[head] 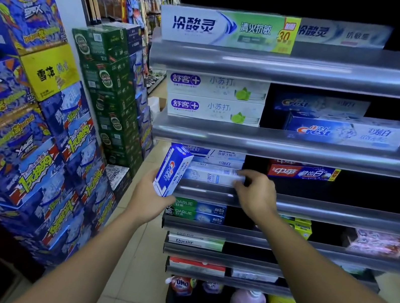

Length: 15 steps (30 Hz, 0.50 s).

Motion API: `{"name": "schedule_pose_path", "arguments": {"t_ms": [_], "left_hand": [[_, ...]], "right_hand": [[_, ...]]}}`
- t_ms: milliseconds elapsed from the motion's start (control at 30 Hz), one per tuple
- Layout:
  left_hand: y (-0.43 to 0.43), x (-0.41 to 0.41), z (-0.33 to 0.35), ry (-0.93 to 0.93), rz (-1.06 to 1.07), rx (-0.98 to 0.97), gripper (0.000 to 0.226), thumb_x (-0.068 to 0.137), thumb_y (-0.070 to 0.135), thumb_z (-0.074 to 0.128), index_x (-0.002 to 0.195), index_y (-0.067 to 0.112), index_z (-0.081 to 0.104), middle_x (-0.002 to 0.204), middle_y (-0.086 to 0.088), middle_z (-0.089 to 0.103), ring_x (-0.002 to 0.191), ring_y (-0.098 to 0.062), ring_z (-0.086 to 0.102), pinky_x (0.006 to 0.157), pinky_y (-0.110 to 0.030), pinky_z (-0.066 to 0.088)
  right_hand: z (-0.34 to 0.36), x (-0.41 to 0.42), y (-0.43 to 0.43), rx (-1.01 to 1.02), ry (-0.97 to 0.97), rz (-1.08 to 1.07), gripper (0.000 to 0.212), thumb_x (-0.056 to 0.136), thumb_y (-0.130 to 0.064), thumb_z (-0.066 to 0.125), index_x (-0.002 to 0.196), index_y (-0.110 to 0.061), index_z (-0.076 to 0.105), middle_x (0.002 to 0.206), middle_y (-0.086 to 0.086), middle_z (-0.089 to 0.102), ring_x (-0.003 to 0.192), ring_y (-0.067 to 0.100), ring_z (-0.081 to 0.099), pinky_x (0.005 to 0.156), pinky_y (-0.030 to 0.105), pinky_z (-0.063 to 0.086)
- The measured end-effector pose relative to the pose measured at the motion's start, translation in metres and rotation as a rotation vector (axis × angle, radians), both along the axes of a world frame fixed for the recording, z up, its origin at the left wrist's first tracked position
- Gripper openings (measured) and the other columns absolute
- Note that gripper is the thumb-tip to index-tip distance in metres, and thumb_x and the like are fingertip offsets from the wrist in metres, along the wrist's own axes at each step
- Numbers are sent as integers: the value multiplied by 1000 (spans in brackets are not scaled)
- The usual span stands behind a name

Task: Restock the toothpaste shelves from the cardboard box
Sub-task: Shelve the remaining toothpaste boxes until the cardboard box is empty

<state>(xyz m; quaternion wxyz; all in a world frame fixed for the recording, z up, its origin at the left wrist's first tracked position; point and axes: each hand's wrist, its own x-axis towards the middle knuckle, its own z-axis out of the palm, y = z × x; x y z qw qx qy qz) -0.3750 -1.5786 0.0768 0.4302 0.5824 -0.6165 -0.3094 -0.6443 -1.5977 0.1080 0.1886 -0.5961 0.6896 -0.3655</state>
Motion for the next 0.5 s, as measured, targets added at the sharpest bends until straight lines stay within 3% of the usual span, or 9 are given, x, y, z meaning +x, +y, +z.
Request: {"name": "schedule_pose_path", "arguments": {"t_ms": [100,167,233,300,367,500], "left_hand": [[2,0,1,15,8,-8,51,69,8,81,96,42,55,92,34,66,85,12,64,59,-2,45],[6,-2,1,33,-5,-22,57,68,6,81,97,49,57,93,28,68,85,8,66,60,-4,47],[14,-2,-2,71,19,-49,62,69,6,81,96,56,58,95,17,70,86,2,68,63,-9,49],[26,-5,-5,148,79,-32,53,69,14,82,92,56,59,96,6,69,79,-6,67,66,-19,51],[38,-9,-6,243,130,8,44,70,20,82,93,52,61,97,3,69,77,-11,67,65,-24,53],[61,-25,1,561,110,84,36,75,15,77,106,29,68,100,12,77,90,-10,72,73,-24,54]], "right_hand": [[2,-1,1,28,11,26,33,94,-25,64,126,-26,68,89,4,73,64,21,66,68,40,60],[4,-2,5,-6,24,44,34,94,-23,64,128,-22,68,100,8,75,66,17,65,70,33,57],[5,-2,13,-138,75,67,35,94,-20,65,128,-16,68,119,9,72,94,21,68,86,27,50],[7,3,27,-225,95,118,35,93,-20,67,128,-14,68,128,6,68,118,24,59,98,27,42],[9,12,43,-204,14,191,35,91,-23,71,125,-16,70,124,1,69,118,20,58,101,31,46],[6,35,76,-49,-264,378,30,83,-24,81,112,-25,73,106,-9,72,97,4,65,91,33,55]]}}
